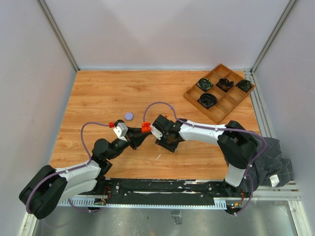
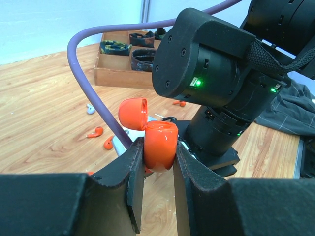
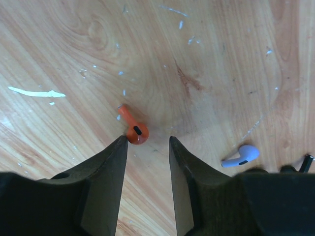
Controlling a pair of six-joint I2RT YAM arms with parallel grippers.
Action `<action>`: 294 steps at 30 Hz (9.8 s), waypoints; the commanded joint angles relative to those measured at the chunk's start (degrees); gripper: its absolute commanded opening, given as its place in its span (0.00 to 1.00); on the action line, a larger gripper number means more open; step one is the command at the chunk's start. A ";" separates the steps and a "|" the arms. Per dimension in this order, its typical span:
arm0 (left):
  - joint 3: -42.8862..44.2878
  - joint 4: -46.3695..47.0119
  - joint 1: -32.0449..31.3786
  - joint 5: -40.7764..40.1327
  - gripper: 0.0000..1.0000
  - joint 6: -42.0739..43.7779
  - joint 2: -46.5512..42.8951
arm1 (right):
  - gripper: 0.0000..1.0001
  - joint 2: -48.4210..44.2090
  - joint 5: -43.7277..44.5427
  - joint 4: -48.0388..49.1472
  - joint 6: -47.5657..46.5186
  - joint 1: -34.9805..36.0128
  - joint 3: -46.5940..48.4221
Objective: Insert the wireless bluetooth earbuds into the charging case
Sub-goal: Place the earbud at the center of the board, then pick up the earbud from the center of the board, then place the earbud in the charging case, then pick up the earbud from the center of the board, then place the earbud at the center of the board.
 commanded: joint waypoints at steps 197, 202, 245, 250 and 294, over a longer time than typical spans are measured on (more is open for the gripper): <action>-5.52 6.51 0.37 -2.65 0.00 5.07 -5.90 | 0.54 -19.79 2.93 12.07 14.57 -38.46 -13.40; -5.03 5.01 0.37 -3.16 0.00 5.18 -5.94 | 0.49 -14.32 1.90 13.87 13.48 -39.36 -12.70; -4.98 2.84 0.37 -5.36 0.00 5.95 -8.26 | 0.13 -15.12 1.29 4.09 12.42 -21.13 -6.95; -5.42 2.91 0.37 -6.39 0.00 5.95 -9.25 | 0.13 -11.46 0.23 4.01 12.82 -11.16 -4.91; -5.48 6.36 0.38 -5.47 0.00 5.34 -5.02 | 0.48 -5.57 15.95 -1.07 10.17 -0.34 -6.29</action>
